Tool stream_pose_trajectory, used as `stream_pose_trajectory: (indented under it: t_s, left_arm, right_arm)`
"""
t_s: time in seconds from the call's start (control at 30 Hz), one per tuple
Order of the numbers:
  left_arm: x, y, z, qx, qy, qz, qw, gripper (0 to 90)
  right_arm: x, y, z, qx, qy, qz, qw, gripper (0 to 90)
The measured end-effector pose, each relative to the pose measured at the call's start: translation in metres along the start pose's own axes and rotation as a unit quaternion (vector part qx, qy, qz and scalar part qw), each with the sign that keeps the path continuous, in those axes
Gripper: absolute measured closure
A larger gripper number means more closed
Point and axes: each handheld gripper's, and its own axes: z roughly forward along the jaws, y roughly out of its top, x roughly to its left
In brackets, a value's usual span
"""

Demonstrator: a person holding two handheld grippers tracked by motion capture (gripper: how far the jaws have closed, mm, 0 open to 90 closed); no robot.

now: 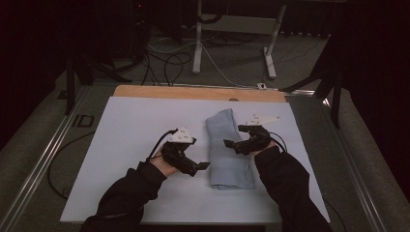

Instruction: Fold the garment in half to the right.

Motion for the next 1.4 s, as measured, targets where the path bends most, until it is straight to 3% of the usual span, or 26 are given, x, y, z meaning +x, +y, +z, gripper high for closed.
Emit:
stream_pose_trajectory:
  t_s: [0.2, 0.37, 0.7, 0.9, 1.4]
  left_arm:
    - [0.002, -0.006, -0.013, -0.011, 0.019, 0.009, 0.9997, 0.0]
    - [0.007, -0.016, -0.025, 0.001, 0.03, 0.005, 0.9995, 0.0]
    - [0.011, -0.036, -0.05, 0.004, 0.04, 0.003, 0.9992, 0.0]
    - [0.015, -0.05, -0.069, 0.0, 0.056, -0.008, 0.9984, 0.0]
    - [0.022, -0.095, -0.1, -0.005, 0.089, -0.039, 0.9952, 0.0]
  right_arm:
    - [0.005, -0.003, -0.006, -0.009, 0.005, -0.003, 0.9999, 9.7]
    - [0.009, -0.007, -0.014, -0.015, 0.005, -0.01, 0.9998, 9.7]
    - [0.011, -0.027, -0.028, -0.016, -0.004, 0.0, 0.9999, 9.7]
    - [0.01, -0.039, -0.034, -0.012, -0.013, -0.001, 0.9998, 9.6]
    - [0.008, -0.072, -0.054, -0.022, -0.029, 0.029, 0.9989, 9.7]
